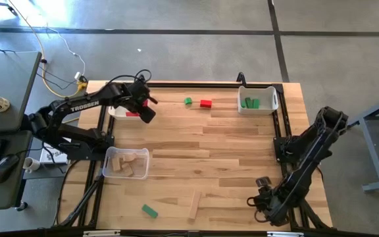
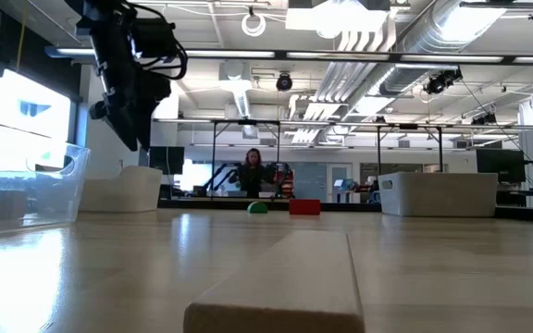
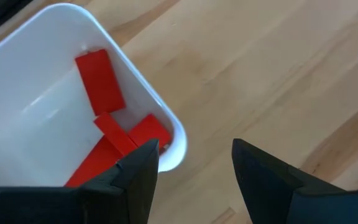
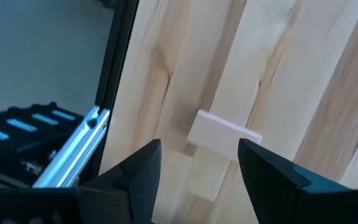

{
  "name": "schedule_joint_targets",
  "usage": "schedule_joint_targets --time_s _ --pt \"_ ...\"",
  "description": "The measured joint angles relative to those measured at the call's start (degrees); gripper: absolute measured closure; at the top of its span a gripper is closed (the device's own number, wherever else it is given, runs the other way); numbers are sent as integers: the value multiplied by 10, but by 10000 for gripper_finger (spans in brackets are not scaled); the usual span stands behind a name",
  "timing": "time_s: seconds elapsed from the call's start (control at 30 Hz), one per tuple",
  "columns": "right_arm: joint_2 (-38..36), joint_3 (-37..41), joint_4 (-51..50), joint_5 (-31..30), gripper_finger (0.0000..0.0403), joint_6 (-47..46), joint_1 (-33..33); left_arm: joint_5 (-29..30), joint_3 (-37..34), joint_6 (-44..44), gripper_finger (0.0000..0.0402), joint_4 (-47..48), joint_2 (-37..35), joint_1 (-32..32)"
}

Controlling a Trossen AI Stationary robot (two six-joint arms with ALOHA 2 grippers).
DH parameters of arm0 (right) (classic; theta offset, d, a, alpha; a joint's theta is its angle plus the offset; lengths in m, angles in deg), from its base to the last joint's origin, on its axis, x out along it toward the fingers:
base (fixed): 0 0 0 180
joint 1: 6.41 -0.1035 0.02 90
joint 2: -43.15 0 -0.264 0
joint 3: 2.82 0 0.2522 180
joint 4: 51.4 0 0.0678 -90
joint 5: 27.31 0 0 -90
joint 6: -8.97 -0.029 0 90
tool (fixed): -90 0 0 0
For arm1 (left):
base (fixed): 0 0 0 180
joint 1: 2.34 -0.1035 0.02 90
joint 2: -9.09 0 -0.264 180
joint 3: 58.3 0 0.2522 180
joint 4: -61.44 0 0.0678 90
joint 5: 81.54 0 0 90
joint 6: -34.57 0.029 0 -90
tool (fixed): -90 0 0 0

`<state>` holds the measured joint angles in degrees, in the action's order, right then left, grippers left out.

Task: Sort & place blocks by color
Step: Put the cream rectangle into the transparent bin

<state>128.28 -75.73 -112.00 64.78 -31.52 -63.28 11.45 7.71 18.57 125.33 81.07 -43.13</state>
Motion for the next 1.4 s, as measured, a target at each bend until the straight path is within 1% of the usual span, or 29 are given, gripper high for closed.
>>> schedule_joint_targets --time_s 0.2,0.47,0.6,0.8,1.03,1.17,1.3,1.4 --pt "0 0 -14 0 203 1 -24 0 0 -34 213 4 0 29" --pt "0 0 -18 -6 203 51 -33 0 0 -49 213 31 0 85" --pt "0 0 -18 -7 203 114 -33 0 0 -71 213 31 0 109" --pt "0 0 -18 -33 203 199 -33 -5 0 -107 213 30 0 147" --pt "1 0 -18 -43 203 317 -32 -49 0 -127 213 27 0 194" --pt "13 0 -11 -54 203 354 -31 -84 0 -148 213 28 0 221" --pt "30 0 -10 -51 203 414 -31 -109 0 -207 213 27 0 256" --pt "40 0 -12 -51 203 454 -31 -112 0 -254 213 23 0 292"
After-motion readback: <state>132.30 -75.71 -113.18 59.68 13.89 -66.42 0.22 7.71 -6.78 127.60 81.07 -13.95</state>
